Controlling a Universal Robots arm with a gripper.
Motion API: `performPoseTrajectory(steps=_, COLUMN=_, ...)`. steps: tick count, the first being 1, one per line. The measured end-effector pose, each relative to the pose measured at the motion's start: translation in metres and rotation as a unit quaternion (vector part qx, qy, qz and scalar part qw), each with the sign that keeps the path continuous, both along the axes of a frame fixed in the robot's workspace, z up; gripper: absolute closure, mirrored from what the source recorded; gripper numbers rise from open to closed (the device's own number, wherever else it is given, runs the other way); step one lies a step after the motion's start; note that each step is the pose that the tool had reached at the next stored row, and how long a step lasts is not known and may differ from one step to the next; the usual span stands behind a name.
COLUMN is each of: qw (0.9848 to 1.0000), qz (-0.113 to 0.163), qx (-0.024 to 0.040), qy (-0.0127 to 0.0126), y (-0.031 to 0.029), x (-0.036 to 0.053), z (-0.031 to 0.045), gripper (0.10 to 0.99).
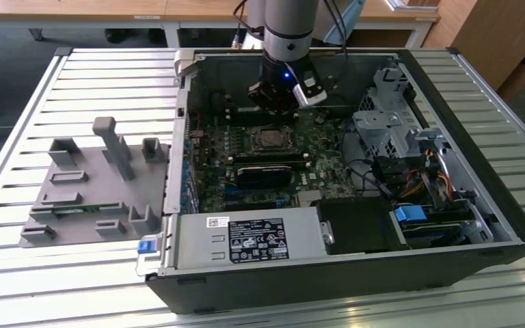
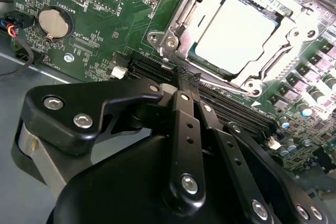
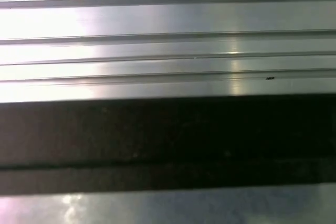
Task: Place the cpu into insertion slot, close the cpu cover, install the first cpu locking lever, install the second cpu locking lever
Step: 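Install the first cpu locking lever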
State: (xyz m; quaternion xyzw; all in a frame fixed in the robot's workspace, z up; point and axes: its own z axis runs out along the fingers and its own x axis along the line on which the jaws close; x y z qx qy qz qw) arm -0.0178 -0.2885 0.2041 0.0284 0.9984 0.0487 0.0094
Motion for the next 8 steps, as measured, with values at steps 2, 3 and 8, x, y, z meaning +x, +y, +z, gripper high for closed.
performPoseTrajectory(steps=2, qw=1.0, qz=0.0, qx=-0.0011, qy=0.0002, y=0.0001, x=0.0003, z=-0.0011, gripper=0.98)
performPoseTrajectory(steps=3, qw=1.0, qz=0.0, qx=-0.0015, qy=0.0003, y=0.0001, x=0.0004, z=-0.0017, gripper=0.98)
performPoseTrajectory(steps=8, qw=1.0, qz=0.0, qx=-0.0051, qy=0.0008, y=0.0002, x=0.0008, z=-0.0037, gripper=0.98)
